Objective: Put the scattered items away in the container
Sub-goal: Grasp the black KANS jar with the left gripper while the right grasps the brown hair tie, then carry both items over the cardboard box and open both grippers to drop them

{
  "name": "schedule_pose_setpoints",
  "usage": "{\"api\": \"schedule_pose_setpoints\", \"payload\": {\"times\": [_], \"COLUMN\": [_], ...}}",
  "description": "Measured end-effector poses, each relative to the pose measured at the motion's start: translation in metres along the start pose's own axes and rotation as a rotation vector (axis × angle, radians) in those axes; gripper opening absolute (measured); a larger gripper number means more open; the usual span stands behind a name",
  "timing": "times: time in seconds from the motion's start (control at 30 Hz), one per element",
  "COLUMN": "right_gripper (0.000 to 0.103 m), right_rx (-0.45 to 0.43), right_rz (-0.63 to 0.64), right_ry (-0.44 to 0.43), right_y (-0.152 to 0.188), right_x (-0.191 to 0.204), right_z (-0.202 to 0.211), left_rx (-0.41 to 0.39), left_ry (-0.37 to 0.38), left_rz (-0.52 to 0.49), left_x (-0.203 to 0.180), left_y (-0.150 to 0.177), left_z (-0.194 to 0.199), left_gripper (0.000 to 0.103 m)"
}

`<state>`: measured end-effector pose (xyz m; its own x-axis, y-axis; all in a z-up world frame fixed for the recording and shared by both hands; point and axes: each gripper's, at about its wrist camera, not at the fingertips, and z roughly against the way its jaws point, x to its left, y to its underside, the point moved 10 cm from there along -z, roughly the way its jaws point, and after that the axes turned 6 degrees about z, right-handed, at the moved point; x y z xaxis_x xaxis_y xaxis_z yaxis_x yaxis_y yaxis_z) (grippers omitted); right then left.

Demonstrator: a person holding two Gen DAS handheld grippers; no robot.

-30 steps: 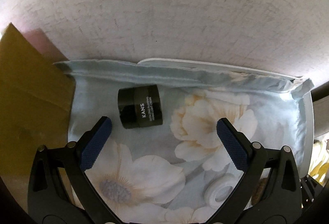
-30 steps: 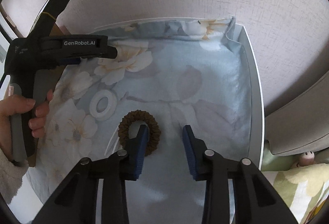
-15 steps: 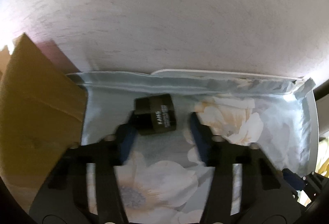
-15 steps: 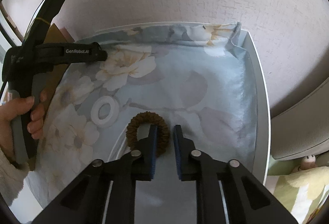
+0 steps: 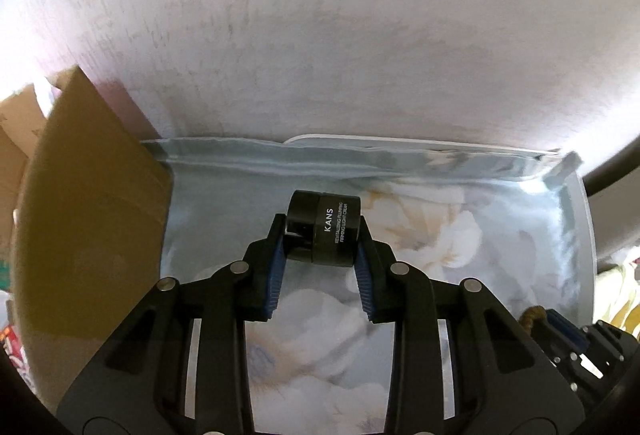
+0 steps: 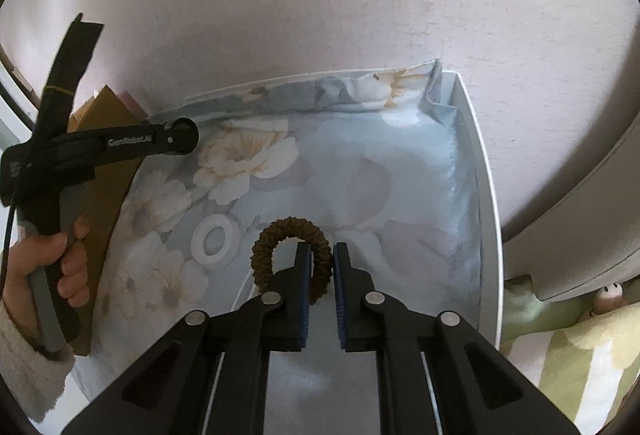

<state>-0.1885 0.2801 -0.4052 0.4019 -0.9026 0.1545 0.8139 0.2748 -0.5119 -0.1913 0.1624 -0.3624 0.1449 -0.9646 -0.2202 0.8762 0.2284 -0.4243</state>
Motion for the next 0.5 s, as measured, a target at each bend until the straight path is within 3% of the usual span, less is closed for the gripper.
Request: {"api": "schedule_pose_setpoints", "payload": {"times": [0.3, 0.43, 0.5], "right_gripper": [0.01, 0.01, 0.01], "right_rx": [-0.046, -0.086, -0.099], "right_rz": [-0.057, -0.049, -0.039], "right_ry": [-0.002, 0.01, 0.01], "right_y": [-0.006, -0.017, -0.024], "right_x": [0.009, 0.022, 0.032], "right_z": [0.028, 0.05, 0.061], "left_rx": [-0.064, -0.092, -0.113], "left_ry": [0.064, 0.094, 0.093], "left_rz": [-0.042, -0.06, -0.08], "left_x": [-0.016, -0.012, -0.01], "left_y": [0.013, -0.018, -0.01], "left_z": [0.06, 0.082, 0.11], "left_gripper": [0.028, 0.028, 0.028]}}
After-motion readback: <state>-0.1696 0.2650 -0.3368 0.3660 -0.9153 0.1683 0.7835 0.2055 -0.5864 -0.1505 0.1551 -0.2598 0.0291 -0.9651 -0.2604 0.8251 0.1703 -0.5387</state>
